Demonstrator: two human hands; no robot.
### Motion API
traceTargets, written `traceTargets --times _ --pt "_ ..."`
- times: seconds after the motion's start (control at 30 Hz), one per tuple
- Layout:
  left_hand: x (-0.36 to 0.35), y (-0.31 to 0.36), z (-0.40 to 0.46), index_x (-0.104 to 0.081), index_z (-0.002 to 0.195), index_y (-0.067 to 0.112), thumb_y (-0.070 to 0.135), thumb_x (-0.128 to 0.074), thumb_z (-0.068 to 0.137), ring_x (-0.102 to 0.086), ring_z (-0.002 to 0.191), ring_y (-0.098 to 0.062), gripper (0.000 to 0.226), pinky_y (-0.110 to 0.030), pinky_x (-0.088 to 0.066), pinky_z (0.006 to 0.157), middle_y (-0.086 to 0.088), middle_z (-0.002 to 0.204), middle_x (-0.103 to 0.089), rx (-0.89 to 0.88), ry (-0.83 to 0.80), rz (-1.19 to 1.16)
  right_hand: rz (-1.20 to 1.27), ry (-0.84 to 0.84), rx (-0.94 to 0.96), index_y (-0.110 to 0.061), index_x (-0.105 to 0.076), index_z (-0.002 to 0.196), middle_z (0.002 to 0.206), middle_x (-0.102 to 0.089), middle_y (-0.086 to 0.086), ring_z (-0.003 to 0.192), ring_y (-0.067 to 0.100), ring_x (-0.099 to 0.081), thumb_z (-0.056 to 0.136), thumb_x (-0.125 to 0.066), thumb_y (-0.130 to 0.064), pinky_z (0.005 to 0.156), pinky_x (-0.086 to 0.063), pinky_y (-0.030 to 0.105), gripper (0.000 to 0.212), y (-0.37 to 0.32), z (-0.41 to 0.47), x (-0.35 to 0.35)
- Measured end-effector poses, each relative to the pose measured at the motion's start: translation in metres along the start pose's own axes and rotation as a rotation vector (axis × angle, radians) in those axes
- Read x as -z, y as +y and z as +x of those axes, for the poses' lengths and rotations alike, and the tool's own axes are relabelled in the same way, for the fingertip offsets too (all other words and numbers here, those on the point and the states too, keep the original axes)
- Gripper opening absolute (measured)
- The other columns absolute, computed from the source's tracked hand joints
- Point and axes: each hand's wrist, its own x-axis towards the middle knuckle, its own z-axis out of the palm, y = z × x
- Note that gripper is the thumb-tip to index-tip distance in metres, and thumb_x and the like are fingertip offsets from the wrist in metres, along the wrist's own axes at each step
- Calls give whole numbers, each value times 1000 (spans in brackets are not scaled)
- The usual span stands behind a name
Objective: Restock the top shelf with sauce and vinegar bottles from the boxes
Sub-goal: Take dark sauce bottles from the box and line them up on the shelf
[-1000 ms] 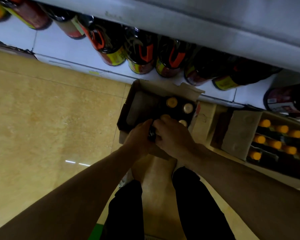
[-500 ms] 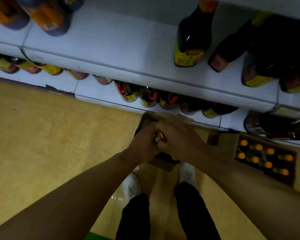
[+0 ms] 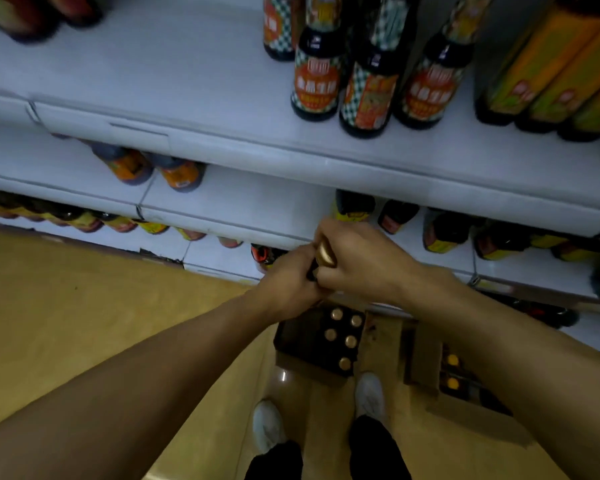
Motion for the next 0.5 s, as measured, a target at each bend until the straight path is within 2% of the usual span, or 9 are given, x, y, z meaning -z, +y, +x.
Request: traceTargets --times 0.1,0.23,0.33,0.4,0.43,0.5 --pt "26 33 -8 -57 91 16 36 -63 75 -66 71 -20 27 -29 -49 56 -4 77 -67 -36 6 2 -23 35 1 -14 -48 97 83 -57 7 74 26 -54 79 -67 -28 61 -49 46 29 -22 -7 40" --pt "64 77 -20 -59 95 20 38 -63 77 -66 80 -14 25 -36 -53 64 0 86 -69 -97 42 68 -31 124 28 -18 -53 97 88 -58 3 78 20 -53 77 -66 -31 66 -50 44 27 -54 -19 94" --pt "94 112 -32 -59 95 28 36 -67 82 -64 77 -3 17 -22 -48 61 7 85 -68 -139 34 53 -28 195 46 -18 -54 108 95 -60 2 83 18 -53 81 -66 -30 66 -48 36 32 -80 -29 134" --pt "112 136 -38 -58 94 31 41 -63 79 -62 77 1 19 -14 -44 59 10 86 -67 -189 36 44 -18 243 58 -19 -52 115 98 -59 -1 85 15 -53 83 -67 -30 63 -45 31 37 -96 -36 160" --pt "117 144 -39 -58 93 31 45 -61 77 -62 76 1 22 -15 -44 60 9 85 -66 -197 40 35 -3 262 48 -21 -50 118 99 -58 -3 86 14 -54 83 -68 -31 64 -46 29 41 -101 -38 168" --pt "135 168 -44 -59 92 28 53 -59 72 -64 80 -6 32 -26 -50 63 5 86 -68 -218 56 29 28 319 43 -25 -49 122 103 -59 -6 88 10 -57 82 -69 -34 68 -51 26 45 -116 -46 194"
